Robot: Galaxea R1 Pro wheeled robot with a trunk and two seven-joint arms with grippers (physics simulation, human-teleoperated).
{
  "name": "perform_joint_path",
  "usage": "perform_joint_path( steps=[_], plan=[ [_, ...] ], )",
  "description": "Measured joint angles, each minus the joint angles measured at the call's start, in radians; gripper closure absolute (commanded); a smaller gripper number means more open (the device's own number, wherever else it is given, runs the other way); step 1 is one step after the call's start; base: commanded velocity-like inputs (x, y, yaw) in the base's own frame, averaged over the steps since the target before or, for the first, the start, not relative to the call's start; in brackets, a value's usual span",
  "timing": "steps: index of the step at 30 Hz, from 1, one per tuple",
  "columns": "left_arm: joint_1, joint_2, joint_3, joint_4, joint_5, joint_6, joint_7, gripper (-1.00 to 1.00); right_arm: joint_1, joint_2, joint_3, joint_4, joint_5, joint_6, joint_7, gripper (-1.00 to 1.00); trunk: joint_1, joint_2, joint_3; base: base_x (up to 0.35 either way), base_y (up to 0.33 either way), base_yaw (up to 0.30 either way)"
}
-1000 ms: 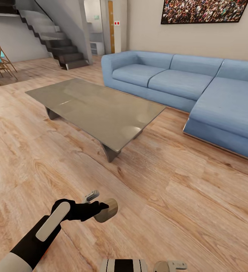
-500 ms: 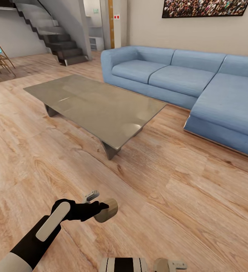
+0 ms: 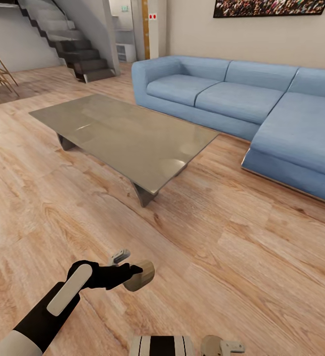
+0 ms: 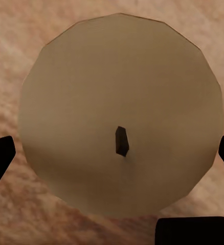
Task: Place each of the two pumpkins and all three candles from the living room inside a cabinet in the living room (use any cabinet), then make sure every cabinet is closed, and position the cauldron so it is next to a table in the living room.
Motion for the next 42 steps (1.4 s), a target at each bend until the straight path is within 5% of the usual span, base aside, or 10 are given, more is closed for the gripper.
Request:
perform_joint_path(
  steps=[29,34,42],
  plan=[
    [0.000,0.000,0.000,0.001,0.000,0.000,0.000,1.00,0.000,0.001,0.000,0.008,0.000,-0.048,-0.008,-1.00,0.000,0.000,0.000,0.000,0.000,0.000],
    [0.000,-0.001,0.000,0.001,-0.001,0.001,0.000,1.00,0.000,0.001,0.000,0.008,0.000,-0.049,-0.008,-1.00,0.002,-0.001,-0.019,0.000,0.000,0.000],
    [0.000,0.000,0.000,0.001,-0.001,0.000,0.000,1.00,0.000,0.001,0.000,0.008,0.000,-0.049,-0.008,-1.00,0.002,-0.001,-0.019,0.000,0.000,0.000]
  ],
)
